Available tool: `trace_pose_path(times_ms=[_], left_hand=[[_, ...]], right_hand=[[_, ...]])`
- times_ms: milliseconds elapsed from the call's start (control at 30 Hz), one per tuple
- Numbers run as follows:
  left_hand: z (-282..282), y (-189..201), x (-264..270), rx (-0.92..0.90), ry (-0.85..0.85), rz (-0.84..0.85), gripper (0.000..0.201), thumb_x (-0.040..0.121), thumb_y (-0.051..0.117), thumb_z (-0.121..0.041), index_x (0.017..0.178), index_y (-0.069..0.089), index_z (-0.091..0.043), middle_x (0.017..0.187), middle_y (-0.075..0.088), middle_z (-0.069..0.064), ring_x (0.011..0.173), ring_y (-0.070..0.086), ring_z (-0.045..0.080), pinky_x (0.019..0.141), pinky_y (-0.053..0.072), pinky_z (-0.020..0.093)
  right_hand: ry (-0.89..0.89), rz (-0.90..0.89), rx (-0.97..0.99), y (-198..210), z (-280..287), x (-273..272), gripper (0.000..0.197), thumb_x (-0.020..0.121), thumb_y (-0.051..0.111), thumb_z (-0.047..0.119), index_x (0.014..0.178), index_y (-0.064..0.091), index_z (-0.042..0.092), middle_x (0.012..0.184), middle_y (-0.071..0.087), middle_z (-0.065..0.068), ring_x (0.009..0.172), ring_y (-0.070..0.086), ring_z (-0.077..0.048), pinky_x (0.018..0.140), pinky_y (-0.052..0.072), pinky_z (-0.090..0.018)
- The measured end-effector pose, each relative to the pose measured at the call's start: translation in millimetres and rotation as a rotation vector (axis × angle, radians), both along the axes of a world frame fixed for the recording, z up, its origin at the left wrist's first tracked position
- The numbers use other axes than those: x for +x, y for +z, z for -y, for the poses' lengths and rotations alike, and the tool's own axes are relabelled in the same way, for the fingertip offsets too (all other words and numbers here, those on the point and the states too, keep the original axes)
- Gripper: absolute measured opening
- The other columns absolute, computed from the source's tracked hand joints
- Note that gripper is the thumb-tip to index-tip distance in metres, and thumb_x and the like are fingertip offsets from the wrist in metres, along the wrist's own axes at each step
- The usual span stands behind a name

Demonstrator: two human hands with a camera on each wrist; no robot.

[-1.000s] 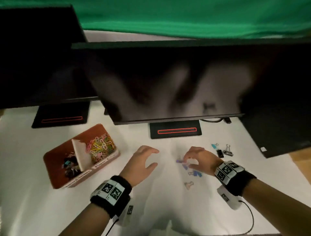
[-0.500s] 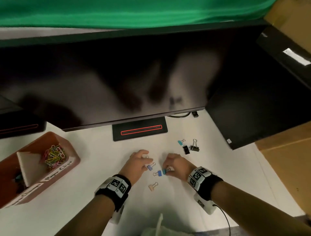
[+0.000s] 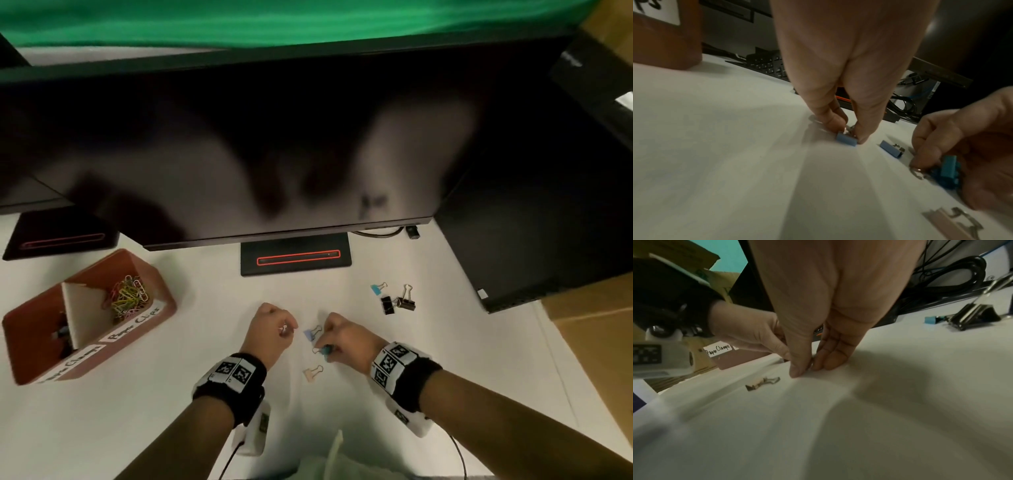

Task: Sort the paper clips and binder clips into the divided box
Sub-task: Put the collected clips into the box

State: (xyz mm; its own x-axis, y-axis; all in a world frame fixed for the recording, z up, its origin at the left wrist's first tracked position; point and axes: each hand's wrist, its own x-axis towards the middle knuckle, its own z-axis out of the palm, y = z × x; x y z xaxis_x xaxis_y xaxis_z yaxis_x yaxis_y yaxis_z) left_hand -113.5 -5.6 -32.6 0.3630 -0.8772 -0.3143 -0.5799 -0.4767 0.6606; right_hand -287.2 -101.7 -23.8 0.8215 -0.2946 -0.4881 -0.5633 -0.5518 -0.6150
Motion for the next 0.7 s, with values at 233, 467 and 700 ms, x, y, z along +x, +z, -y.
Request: trace_pose_path(times_ms=[233,467,700], left_hand=[[-11,6,6,0.013,0.095,-0.032,0.04,0.066,0.058,0.012,0.066,0.057,-0.027,0.088,0.06,0.004,0.065,0.055,0.003,0.066,0.041,0.001],[-23,7,18,-0.044,0.141,-0.11,0.027,0.074,0.069,-0.002,0.069,0.059,-0.025,0.082,0.066,0.001,0.07,0.063,0.011,0.07,0.051,0.017],[-32,15,29,-0.021,0.239,-0.017,0.021,0.075,0.072,-0.018,0.093,0.061,-0.019,0.096,0.055,0.002,0.081,0.057,0.013,0.078,0.048,0.027]], right_hand=[[-0.015,-0.014,-0.089,1,-3,1,0.026,0.088,0.059,0.018,0.113,0.063,0.011,0.12,0.055,-0.009,0.108,0.055,-0.028,0.094,0.044,-0.031],[-0.012,-0.025,-0.092,5,3,6,0.02,0.086,0.062,0.014,0.105,0.066,0.008,0.116,0.054,-0.01,0.103,0.058,-0.027,0.088,0.044,-0.027],[-0.019,0.095,-0.076,14,11,26,0.014,0.087,0.063,0.017,0.095,0.068,0.007,0.108,0.06,-0.008,0.094,0.061,-0.025,0.086,0.048,-0.029]])
